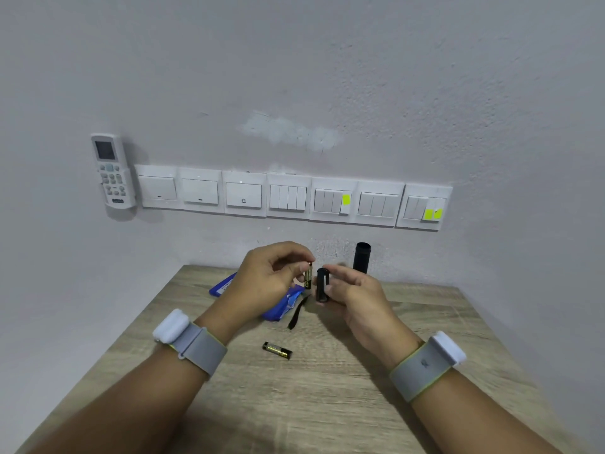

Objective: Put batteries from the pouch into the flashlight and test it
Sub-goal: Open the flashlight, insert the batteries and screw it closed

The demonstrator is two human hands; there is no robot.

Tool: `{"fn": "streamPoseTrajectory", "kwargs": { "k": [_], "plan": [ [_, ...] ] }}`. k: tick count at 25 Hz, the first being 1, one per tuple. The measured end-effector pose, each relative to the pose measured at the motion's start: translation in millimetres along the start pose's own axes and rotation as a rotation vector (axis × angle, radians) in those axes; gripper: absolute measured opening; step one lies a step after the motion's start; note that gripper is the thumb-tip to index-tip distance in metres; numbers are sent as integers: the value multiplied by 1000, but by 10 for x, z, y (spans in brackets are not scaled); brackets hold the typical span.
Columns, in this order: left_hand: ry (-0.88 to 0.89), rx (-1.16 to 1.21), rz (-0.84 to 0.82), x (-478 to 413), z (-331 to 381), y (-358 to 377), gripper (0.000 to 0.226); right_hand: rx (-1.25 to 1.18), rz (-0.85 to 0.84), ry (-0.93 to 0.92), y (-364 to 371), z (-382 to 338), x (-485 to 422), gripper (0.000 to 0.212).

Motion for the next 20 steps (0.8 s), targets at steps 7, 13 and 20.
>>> {"fn": "streamPoseTrajectory", "kwargs": {
  "k": [7, 13, 20],
  "plan": [
    [6, 103, 121, -26, -6, -1, 28, -154, -135, 106, 55, -37, 75, 40],
    [31, 109, 95, 0, -33, 83, 29, -223, -164, 86, 86, -58, 80, 37],
    [180, -103, 57, 74, 51, 143, 22, -263, -173, 25, 94, -53, 84, 41]
  ]
}}
Point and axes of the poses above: each hand's wrist, its own x-axis away from the middle knuckle, its own y-axis out of the palm, z = x × y, the point moved 1 cm from there along -x, towards the middle knuckle, and after that the axes turned 2 degrees about y, right-handed, at the moved point
